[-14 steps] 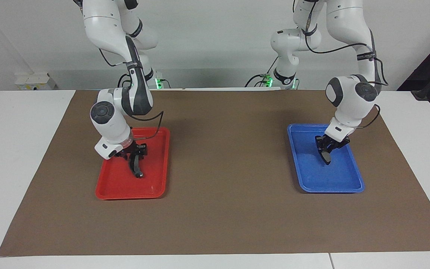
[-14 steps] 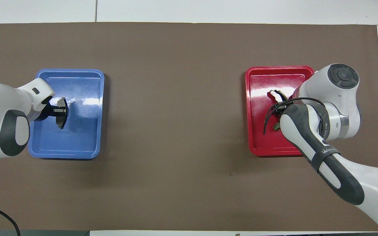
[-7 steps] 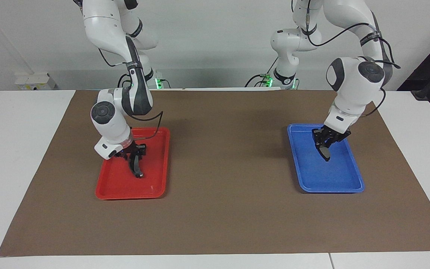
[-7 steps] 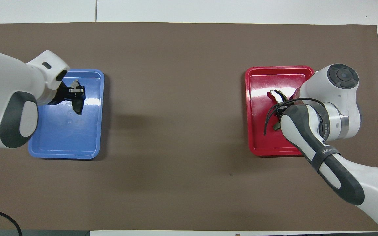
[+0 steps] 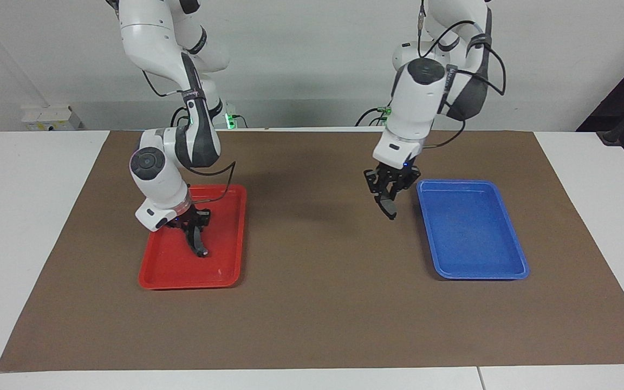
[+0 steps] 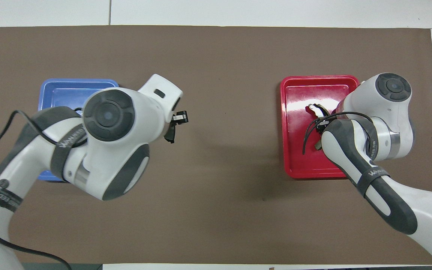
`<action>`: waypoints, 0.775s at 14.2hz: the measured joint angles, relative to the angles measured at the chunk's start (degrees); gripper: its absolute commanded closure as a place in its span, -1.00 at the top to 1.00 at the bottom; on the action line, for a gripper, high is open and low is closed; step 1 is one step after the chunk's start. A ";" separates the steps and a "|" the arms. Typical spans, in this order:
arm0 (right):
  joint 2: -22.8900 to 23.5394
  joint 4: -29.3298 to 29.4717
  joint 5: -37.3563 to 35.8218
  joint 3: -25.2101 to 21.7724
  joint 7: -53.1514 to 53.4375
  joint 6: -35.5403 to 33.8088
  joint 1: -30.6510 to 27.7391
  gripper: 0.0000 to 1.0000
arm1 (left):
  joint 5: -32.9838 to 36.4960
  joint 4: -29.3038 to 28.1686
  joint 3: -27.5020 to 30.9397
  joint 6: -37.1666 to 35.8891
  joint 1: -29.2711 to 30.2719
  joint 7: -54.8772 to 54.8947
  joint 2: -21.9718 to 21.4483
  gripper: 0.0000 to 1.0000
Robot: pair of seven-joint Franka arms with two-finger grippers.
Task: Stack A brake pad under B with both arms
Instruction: 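Carry the grey pad with the left gripper toward the table center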
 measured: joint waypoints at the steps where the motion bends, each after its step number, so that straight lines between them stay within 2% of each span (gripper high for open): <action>1: -0.03 -0.01 0.00 0.00 0.00 0.00 0.00 -0.66 | 0.76 0.78 -0.11 0.41 -2.36 -2.35 1.52 -0.98; 3: -0.04 -0.01 0.00 -0.01 0.00 0.00 -0.01 -0.97 | 3.33 2.09 -0.12 1.62 -5.78 -4.61 5.24 -0.98; 6: -0.09 0.06 -0.01 -0.02 0.00 -0.01 -0.03 -1.00 | 9.19 2.54 -0.10 6.20 -7.89 -8.80 11.34 -0.98; 8: -0.31 0.57 -0.03 -0.02 0.00 -0.45 -0.04 -1.00 | 10.38 3.94 -0.09 8.21 -8.84 -9.87 15.24 -0.98; 11: -1.55 2.74 -0.05 -0.01 -0.06 -3.48 -0.03 -1.00 | 10.50 6.27 -0.07 8.29 -10.71 -10.30 18.55 -0.98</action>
